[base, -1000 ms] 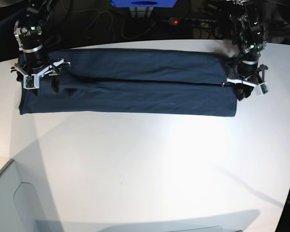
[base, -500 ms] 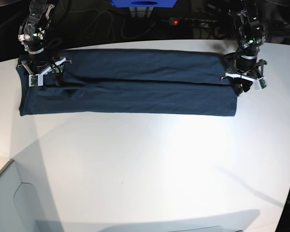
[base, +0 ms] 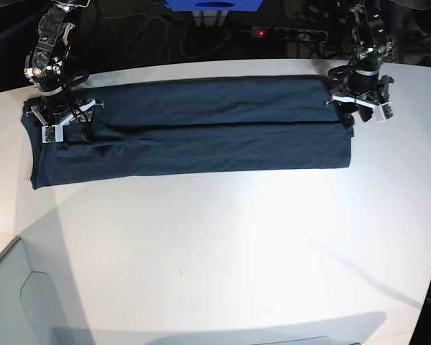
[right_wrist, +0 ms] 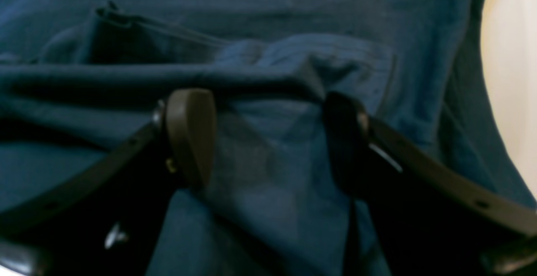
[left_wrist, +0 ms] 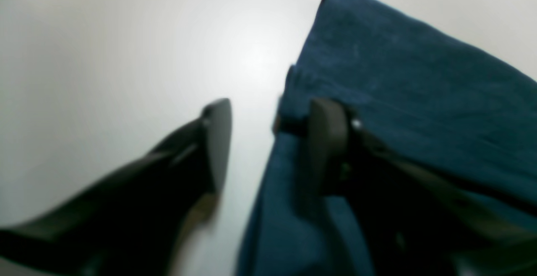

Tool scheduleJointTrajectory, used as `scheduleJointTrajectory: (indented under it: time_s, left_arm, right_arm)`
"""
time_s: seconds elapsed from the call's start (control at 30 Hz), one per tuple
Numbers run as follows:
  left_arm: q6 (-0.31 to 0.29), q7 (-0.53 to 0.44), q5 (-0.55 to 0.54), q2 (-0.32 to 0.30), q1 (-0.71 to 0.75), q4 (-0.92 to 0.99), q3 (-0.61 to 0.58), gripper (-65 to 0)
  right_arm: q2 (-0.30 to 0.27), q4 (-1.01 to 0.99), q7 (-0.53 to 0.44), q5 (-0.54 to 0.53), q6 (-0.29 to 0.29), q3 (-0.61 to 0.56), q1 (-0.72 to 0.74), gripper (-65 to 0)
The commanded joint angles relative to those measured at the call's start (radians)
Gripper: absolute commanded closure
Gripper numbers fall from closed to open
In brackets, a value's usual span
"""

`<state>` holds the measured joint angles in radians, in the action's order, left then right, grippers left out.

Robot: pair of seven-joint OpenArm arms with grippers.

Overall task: Fold the T-shirt properly
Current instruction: 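Hold the strip end with the left gripper and lift it slightly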

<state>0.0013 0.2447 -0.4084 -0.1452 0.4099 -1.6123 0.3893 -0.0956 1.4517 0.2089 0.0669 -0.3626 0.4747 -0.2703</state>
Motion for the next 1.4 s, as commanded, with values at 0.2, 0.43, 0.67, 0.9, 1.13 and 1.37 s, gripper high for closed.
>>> scheduleJointTrajectory:
  time_s: [0.2,0.43,0.67,0.9,1.13,1.37]
  left_arm:
    - [-0.002,-0.021,-0.005,0.011,-0.009,-0.019,-0.003,-36.9]
    - [-0.002,-0.021,-0.005,0.017,-0.01,0.0,-0.003,-36.8]
    - [-0.004,-0.026,-0.005,0.017,-0.024,0.043,-0.003,-36.7]
    - [-0.004,-0.028,-0.005,0.008,-0.026,0.043,-0.049,-34.8]
    - [-0.004,-0.031,-0.005,-0.003,-0.026,0.043,-0.1,-19.3]
    - [-0.004,-0.032,-0.004,-0.004,-0.024,0.01,-0.097,-1.9]
  right_arm:
    - [0.0,0.002,0.031,0.006,0.0,-0.003,-0.008,-38.6]
    - [0.0,0.005,0.031,0.006,0.0,-0.003,-0.01,-38.6]
    - [-0.003,0.005,0.031,0.006,0.0,-0.003,-0.01,-38.6]
    - [-0.003,0.004,0.031,0.006,0.0,-0.003,-0.008,-38.6]
    - [-0.005,-0.001,0.031,0.006,0.0,0.002,-0.008,-38.6]
    - [-0.025,-0.001,0.031,0.006,0.0,-0.001,-0.008,-38.6]
